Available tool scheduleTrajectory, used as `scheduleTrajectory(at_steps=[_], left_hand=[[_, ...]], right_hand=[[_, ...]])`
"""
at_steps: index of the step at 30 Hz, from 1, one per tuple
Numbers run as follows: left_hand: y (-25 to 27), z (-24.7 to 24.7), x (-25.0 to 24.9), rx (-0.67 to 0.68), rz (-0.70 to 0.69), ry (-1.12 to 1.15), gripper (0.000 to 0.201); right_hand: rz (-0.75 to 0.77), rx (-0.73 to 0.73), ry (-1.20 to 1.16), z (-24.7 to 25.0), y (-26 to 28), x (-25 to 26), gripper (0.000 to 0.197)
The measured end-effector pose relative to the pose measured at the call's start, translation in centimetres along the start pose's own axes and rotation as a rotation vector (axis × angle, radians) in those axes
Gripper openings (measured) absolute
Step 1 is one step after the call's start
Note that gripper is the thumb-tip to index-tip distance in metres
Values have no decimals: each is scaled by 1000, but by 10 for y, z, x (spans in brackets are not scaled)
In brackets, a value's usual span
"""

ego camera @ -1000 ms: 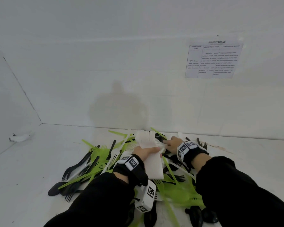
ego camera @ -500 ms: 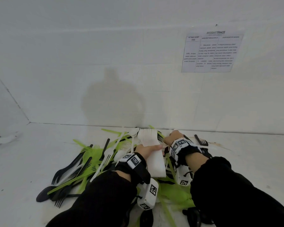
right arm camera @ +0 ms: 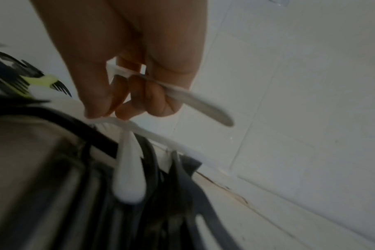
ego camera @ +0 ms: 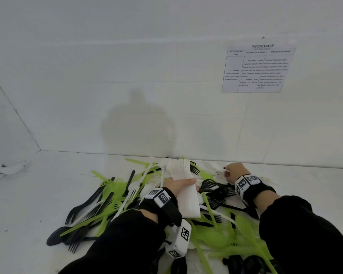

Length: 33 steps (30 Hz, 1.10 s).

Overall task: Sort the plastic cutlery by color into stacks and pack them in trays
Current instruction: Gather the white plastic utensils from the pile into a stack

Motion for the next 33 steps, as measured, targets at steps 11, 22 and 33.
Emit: scheduleTrajectory(at_steps=[11,22,33], left_hand=[[18,-8,-13,24,0,-4,68],[10,-2,-4,1,11,-10,91],[25,-2,-12,32,8,-21,86]], right_hand=[[-91,-32,20,1,2,-7,29],[-89,-22,-72,7,1,-14,29],[-111,-77,-55,7,3,-15,17]])
Point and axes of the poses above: each hand's wrist, its own y-axis away from the middle knuckle, its own z-axis out of the back of the hand, x = y × z, the point moved 3 cm from there along -y, towards the middle knuckle, and after that the axes turned 2 degrees about -z, right-handed, at the moved point
